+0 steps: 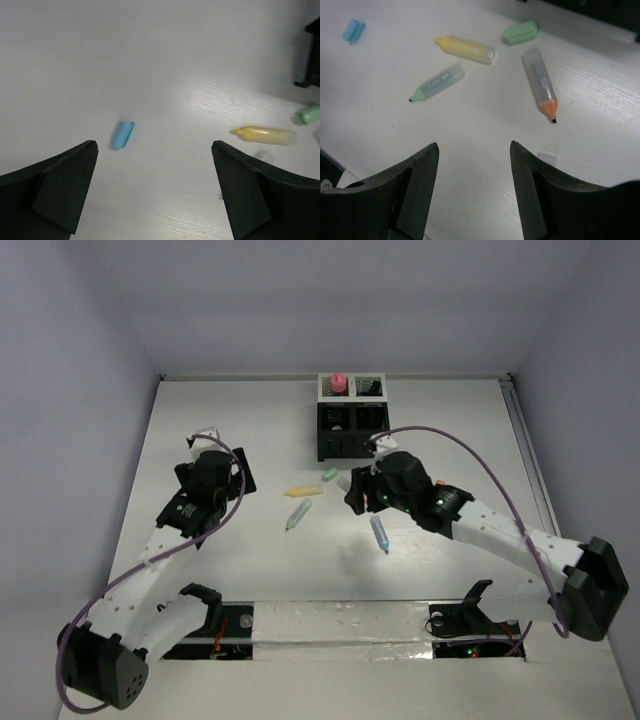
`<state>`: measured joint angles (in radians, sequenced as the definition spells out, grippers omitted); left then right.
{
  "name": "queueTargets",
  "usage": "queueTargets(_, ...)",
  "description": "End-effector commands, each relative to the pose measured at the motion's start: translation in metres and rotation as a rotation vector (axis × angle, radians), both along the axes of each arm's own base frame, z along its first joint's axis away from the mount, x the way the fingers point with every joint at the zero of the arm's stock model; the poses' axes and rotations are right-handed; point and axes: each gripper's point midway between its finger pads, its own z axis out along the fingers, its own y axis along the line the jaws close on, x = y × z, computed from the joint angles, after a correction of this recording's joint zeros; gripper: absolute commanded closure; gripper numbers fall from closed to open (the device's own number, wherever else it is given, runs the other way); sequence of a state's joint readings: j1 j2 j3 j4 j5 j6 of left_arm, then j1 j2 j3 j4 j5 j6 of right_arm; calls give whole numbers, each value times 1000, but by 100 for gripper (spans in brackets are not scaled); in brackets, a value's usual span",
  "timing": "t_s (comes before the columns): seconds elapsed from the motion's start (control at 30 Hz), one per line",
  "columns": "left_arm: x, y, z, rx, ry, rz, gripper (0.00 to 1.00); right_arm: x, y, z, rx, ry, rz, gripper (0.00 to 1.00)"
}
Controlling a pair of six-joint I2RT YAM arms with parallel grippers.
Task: Sort the stationery into containers
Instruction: Pick up the pen cap from the center of the board.
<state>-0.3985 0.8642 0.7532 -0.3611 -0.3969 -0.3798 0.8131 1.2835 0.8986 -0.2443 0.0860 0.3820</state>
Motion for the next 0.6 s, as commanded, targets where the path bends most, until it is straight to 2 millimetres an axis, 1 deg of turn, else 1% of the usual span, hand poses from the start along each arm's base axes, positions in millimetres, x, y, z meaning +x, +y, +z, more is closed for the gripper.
queueTargets(0.0,10,31,-2,19,18,119,1,5,-10,54,114,-176,-29,37)
queueTargets(0.03,12,33,-6,26,32,112,1,4,-15,59,125,-198,-45,38)
queueTargets(0.07,16,35,-17,32,70,112,1,3,-18,72,163,-235,-54,41)
queueTargets(0.1,18,36,-23,23,96,111,1,0,-22,70,168,-236,-59,43)
queueTargets(0.13,23,45,-37,28,146,132,1,0,-24,73,179,-249,-65,45)
queueTargets(0.17,25,46,-45,21,173,127,6,-3,-26,81,204,-261,-72,48)
queueTargets(0.2,27,45,-49,5,193,113,15,-4,-28,80,211,-262,-77,49)
queueTargets(0.23,28,52,-55,1,216,134,33,-6,-30,82,221,-266,-79,50)
queueTargets(0.27,29,53,-66,2,254,131,43,-8,-31,83,230,-270,-79,50)
queueTargets(0.3,30,50,-70,-5,271,118,47,-11,-34,90,247,-287,-79,50)
queueTargets(0.37,31,47,-81,-8,313,103,52,-13,-40,89,248,-295,-88,50)
queueTargets(0.4,31,45,-93,-9,355,93,54,-15,-43,92,252,-308,-92,50)
queueTargets(0.43,31,44,-98,-9,377,90,57,-14,-47,92,244,-317,-107,50)
queueTargets(0.47,31,43,-103,-9,394,88,59,-14,-49,93,241,-320,-112,50)
queueTargets(0.57,31,42,-113,-10,432,82,57,-15,-52,92,235,-321,-116,49)
